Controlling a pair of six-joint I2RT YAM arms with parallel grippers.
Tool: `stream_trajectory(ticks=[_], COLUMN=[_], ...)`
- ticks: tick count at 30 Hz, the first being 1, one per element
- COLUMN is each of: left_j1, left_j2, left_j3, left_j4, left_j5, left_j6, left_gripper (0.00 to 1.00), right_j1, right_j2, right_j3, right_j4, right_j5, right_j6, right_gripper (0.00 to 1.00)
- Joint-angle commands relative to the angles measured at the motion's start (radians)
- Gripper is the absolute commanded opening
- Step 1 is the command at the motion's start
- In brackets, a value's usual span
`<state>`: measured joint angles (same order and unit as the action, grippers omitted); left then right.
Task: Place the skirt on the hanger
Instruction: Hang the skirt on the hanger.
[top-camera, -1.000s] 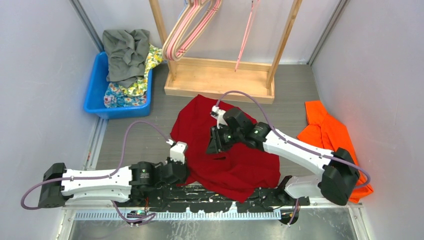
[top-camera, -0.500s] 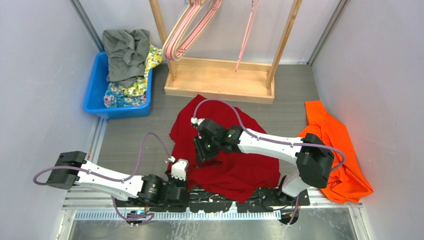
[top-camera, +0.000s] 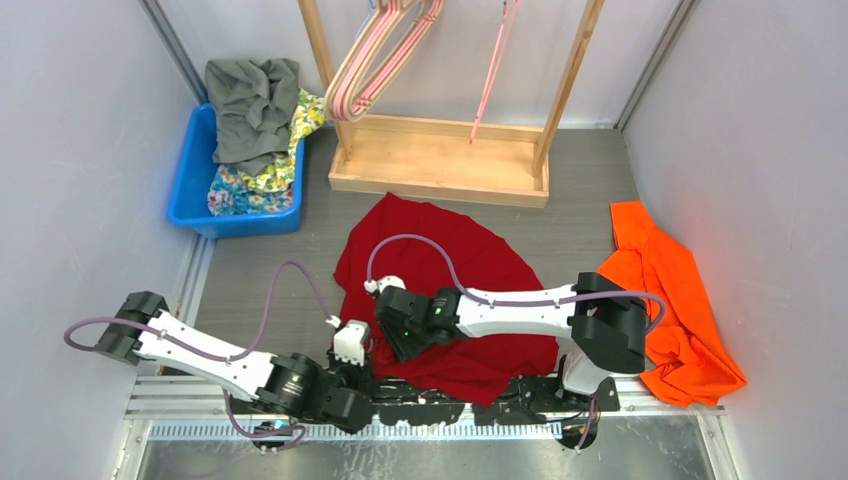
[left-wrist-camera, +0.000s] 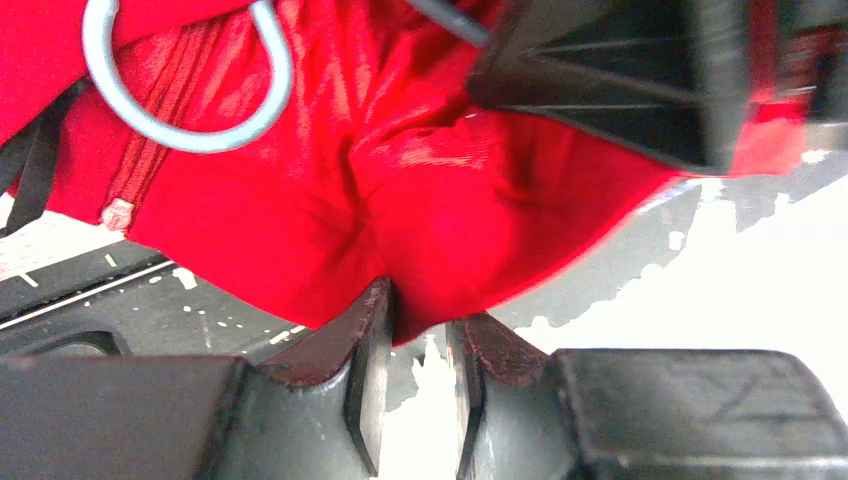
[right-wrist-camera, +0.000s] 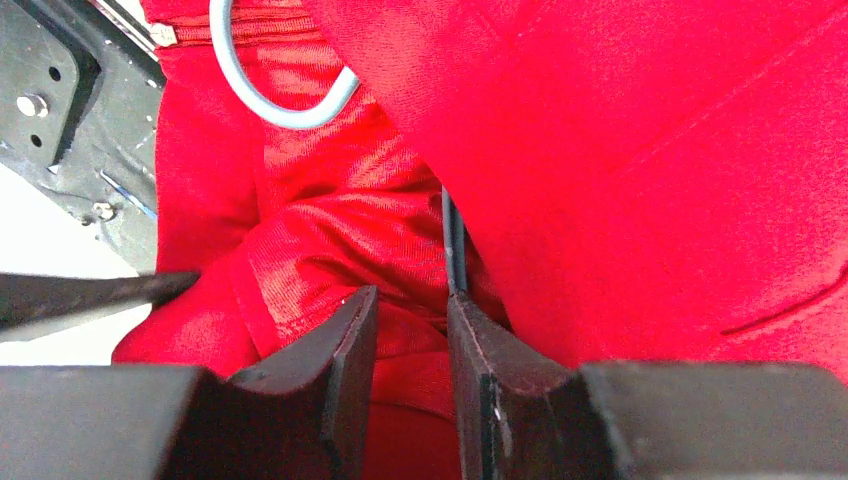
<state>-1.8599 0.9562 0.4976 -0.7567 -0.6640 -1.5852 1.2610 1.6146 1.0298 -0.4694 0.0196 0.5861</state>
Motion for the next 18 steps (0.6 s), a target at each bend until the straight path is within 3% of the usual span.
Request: stream_trajectory(ticks=[1, 6, 10, 13, 17, 18], left_j1=[-0.01, -0.01, -0.014, -0.03, -0.035, -0.034], left_j2=[-0.073, -0.091, -0.082, -0.085, -0.076, -0.074], left_j3=[0.087, 0.095, 0.111, 0.099, 0.089, 0.091], left_j4=[-0.058, -0.03, -0.104, -0.085, -0.031, -0.023], left_j5=[-0.081, -0.077, -0.075, -0.093, -0.109, -0.113], left_j6=[0.038, 0.07, 0.046, 0.059, 0.084, 0.089], left_gripper=[0.28, 0.29, 0.32, 0.46, 0.57, 0.68], right_j1=[0.018, 0.018, 0.018, 0.017, 0.018, 0.018], right_j2=[-0.001, 0.014, 0.028, 0.037, 0.041, 0.042], right_j3=[0.002, 0.021, 0.03, 0.04, 0.045, 0.048], right_j4=[0.036, 0.043, 0.058, 0.061, 0.067, 0.067], right_j5=[0.089, 0.082, 0.062, 0.049, 0.028, 0.025], right_j6=[0.023, 0.023, 0.022, 0.021, 0.021, 0.021], right_gripper=[0.38, 0.39, 0.39, 0.39, 0.41, 0.42])
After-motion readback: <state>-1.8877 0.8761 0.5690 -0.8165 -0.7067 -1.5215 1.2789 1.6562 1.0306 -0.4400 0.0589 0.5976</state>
